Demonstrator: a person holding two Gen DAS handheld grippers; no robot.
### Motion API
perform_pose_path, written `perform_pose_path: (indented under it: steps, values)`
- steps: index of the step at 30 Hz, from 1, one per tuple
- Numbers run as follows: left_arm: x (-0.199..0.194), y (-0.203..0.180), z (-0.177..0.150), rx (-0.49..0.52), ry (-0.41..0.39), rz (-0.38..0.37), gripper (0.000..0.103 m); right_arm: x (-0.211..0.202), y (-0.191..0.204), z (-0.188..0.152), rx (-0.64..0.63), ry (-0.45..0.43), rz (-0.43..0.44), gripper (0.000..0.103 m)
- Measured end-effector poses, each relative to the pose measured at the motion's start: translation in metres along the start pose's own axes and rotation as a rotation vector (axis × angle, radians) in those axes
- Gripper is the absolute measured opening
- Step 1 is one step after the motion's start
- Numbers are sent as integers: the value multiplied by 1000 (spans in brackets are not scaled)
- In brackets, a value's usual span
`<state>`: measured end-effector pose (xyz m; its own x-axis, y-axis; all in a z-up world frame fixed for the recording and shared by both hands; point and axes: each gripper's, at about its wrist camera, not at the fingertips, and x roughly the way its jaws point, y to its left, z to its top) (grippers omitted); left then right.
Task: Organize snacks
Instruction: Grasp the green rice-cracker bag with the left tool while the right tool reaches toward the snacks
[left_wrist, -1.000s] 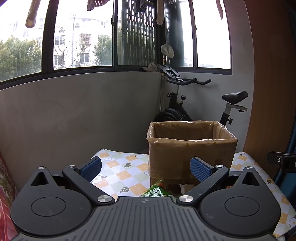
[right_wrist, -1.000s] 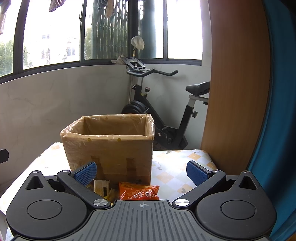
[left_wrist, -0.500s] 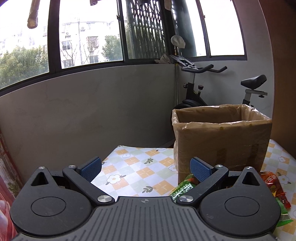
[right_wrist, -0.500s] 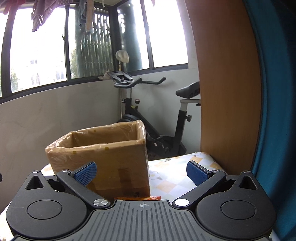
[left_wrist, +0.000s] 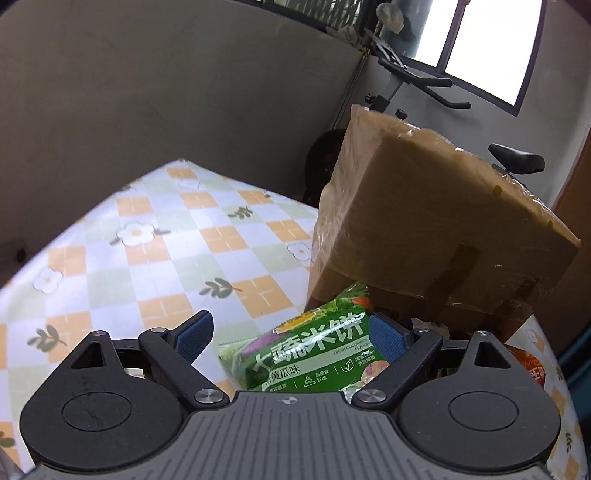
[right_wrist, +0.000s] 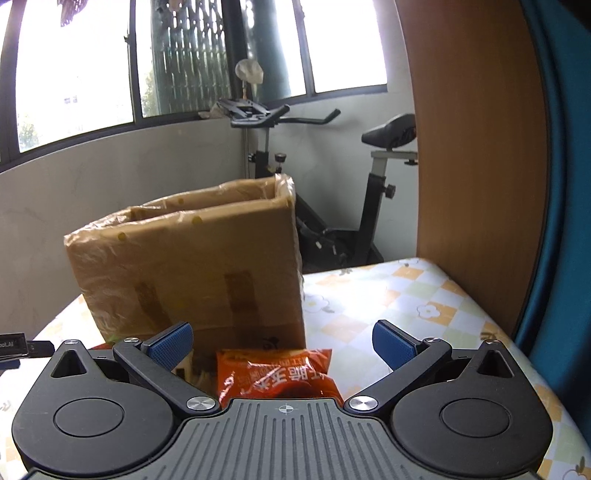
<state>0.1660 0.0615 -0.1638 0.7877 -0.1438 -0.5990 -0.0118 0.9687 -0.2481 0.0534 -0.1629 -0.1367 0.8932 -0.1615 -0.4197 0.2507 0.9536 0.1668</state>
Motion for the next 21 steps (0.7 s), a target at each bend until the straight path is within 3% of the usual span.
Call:
perform_pose_path:
  steps: [5,9,21]
  values:
    - [22,3,-17,-43,46,-63,94,18,-8,-11,5,38,-2,103]
    - [30,-2,-32,-17,62,-57,99,28,-12,-19,12,70,-7,103]
    - [51,12,-45,-150,128,-167,103,47,-26,-31,62,143,-24,103]
